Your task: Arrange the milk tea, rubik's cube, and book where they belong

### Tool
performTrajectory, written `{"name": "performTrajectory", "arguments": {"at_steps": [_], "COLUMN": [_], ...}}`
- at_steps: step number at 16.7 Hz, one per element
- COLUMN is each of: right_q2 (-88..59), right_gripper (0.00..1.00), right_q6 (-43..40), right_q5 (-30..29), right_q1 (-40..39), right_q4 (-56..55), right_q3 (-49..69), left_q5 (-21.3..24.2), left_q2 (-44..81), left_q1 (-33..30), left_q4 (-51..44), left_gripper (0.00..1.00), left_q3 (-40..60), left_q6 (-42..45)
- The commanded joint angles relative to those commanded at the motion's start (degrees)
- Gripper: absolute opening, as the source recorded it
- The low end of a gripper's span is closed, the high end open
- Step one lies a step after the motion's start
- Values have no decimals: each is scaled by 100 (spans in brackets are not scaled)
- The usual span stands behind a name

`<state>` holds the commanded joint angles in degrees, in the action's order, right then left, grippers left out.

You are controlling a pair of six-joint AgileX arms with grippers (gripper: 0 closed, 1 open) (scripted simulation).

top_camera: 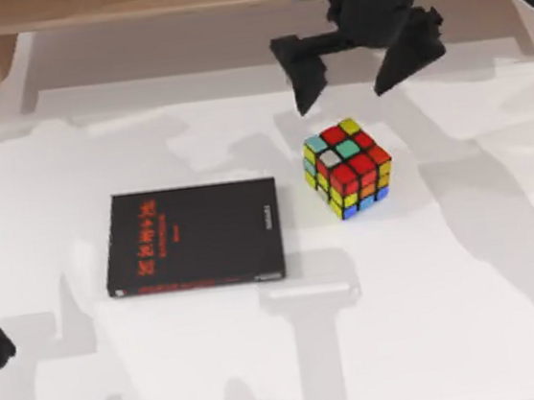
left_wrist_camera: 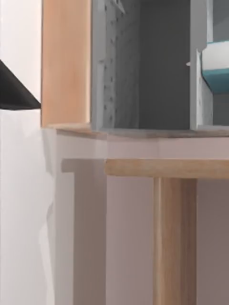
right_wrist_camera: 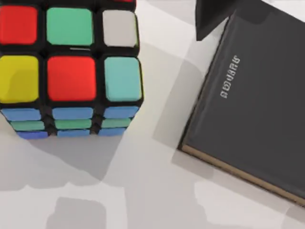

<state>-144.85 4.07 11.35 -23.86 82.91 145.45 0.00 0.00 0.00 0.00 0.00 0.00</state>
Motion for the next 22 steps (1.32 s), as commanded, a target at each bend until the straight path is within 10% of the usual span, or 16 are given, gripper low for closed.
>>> {"name": "performTrajectory", "arguments": {"at_steps": [8,22], "right_q2": [-1096,-570], "right_gripper": [100,100], "right_q6": [-137,-145], "right_q5": [-1187,-1180], "right_q1": [-482,-477], "right_q4": [1762,555], "right_q3": [2091,354], "left_q5": [0,0], "left_q2": [0,0], "left_q1": [0,0], "left_q4": [0,0], "left_gripper": [100,100], "left_q3": [0,0], "left_q6": [0,0]}}
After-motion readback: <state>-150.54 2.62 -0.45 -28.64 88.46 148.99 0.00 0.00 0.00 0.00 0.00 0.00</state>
